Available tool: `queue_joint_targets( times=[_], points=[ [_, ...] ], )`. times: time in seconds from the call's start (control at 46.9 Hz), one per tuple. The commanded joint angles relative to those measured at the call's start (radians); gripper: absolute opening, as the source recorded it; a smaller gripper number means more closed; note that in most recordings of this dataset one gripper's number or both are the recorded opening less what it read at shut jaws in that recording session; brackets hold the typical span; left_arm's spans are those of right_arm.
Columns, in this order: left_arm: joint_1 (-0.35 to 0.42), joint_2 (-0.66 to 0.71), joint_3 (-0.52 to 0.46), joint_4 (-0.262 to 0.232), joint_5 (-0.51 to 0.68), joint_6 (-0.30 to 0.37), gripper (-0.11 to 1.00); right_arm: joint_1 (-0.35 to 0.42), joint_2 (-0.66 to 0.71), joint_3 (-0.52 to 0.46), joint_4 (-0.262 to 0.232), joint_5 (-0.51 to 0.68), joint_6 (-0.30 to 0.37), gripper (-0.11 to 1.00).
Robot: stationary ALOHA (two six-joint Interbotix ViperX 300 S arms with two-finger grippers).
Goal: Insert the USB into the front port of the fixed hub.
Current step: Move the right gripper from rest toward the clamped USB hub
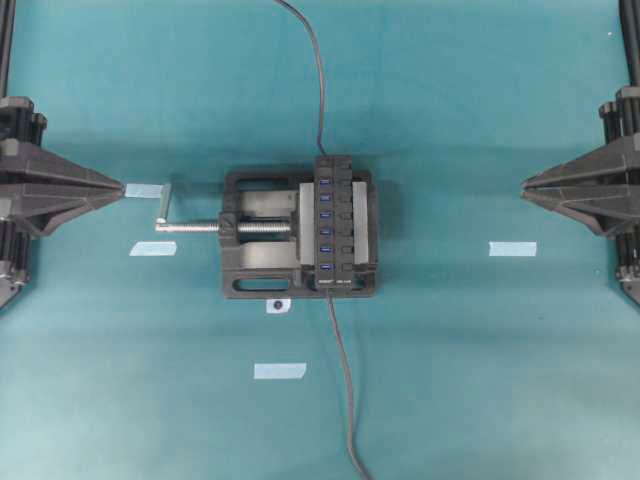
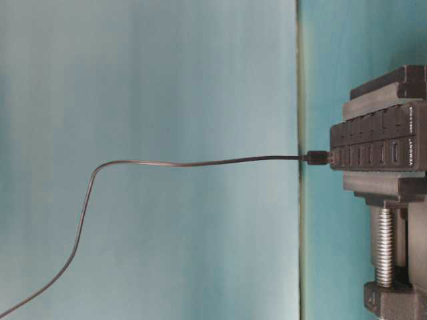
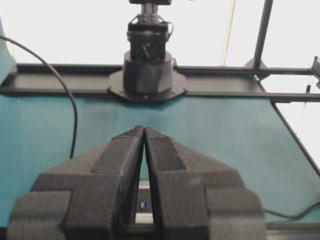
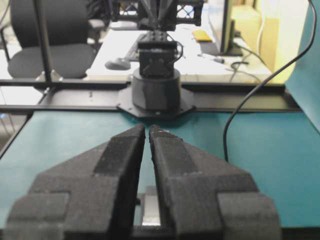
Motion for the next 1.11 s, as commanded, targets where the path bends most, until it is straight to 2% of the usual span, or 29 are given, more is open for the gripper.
queue_joint_targets(
  times=[0.0,0.043,0.107,0.149,0.235,0.363,0.682,0.896,1.088],
  points=[
    [0.006,0.006,0.006,0.011,-0.005,-0.003,0.13,-0.005,0.003,-0.002,0.017,-0.003,0.006,0.16],
    [0.006,0.005,0.002,0.011,-0.005,-0.002,0.11,-0.005,0.002,-0.002,0.043,-0.002,0.015,0.14],
    [0.006,0.005,-0.012,0.011,-0.002,0.000,0.01,-0.006,-0.003,-0.005,0.087,0.006,0.044,0.04],
    [0.006,0.005,-0.018,0.011,0.011,0.002,0.00,-0.006,-0.008,-0.008,0.100,0.017,0.069,-0.01],
    [0.005,0.000,-0.032,0.011,0.066,0.002,0.00,-0.006,-0.014,-0.011,0.098,0.046,0.091,-0.05],
    [0.005,-0.009,-0.046,0.011,0.137,0.002,0.00,-0.009,-0.014,-0.020,0.098,0.107,0.092,-0.05],
    [0.005,-0.035,-0.037,0.011,0.179,-0.002,0.00,-0.051,-0.003,-0.055,0.098,0.252,0.095,-0.05],
    [0.005,-0.009,-0.048,0.012,0.212,0.000,0.00,-0.100,0.064,-0.106,0.098,0.374,0.094,-0.05],
    [0.005,0.028,-0.066,0.011,0.267,0.000,0.00,-0.130,0.144,-0.147,0.057,0.425,0.092,-0.05]
  ],
)
